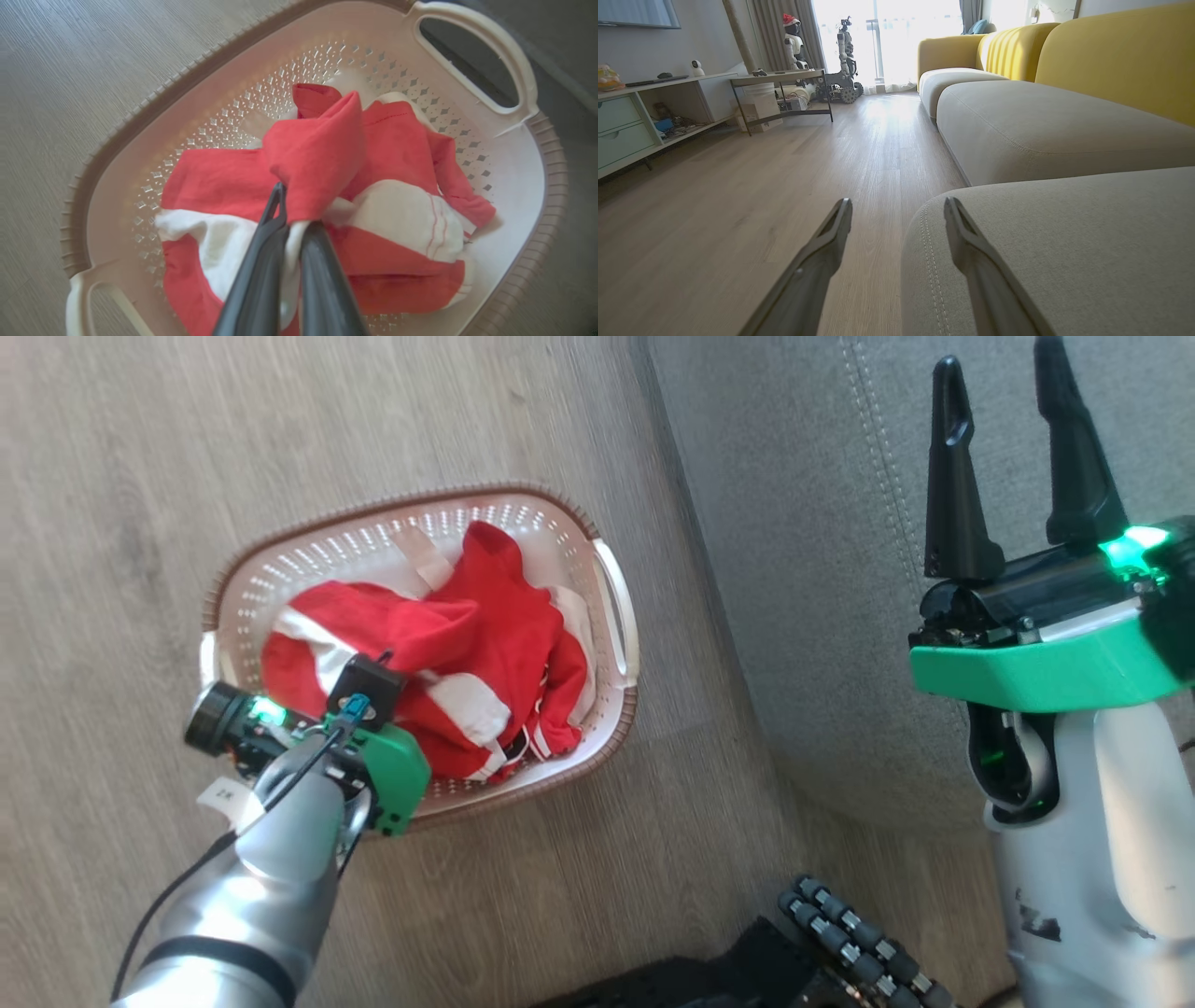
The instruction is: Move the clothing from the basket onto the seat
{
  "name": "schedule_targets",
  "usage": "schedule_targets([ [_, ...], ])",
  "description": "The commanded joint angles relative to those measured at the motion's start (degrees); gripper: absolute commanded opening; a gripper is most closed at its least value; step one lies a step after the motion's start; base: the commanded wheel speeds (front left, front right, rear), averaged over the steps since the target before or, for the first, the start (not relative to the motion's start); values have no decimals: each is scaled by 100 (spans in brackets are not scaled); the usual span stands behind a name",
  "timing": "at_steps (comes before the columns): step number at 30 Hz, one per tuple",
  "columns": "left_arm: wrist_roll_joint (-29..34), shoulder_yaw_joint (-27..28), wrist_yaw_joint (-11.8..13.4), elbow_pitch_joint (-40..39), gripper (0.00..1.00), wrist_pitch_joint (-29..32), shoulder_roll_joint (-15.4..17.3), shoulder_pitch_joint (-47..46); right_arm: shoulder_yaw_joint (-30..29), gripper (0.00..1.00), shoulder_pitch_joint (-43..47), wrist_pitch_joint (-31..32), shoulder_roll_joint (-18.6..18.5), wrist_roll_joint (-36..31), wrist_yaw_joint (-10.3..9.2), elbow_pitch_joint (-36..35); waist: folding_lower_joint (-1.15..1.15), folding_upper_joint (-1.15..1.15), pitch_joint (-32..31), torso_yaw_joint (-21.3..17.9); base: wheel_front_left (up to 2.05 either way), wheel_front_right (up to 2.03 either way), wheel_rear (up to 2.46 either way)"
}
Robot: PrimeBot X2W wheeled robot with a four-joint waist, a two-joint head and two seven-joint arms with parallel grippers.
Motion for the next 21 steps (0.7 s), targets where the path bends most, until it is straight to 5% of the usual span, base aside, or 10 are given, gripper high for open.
schedule_targets([
  [1, -81, 88, -29, -150, 0, -91, 31, 96, 58, 100, 202, -36, 6, -30, 42, -110, 0, 0, -193, 102, 0, 0, 0],
  [21, -808, -158, -478, -1485, 0, -225, -148, 785, -425, 100, 1343, -36, 6, -506, 42, 1018, 0, 0, -2508, 1108, 0, 0, 0],
])
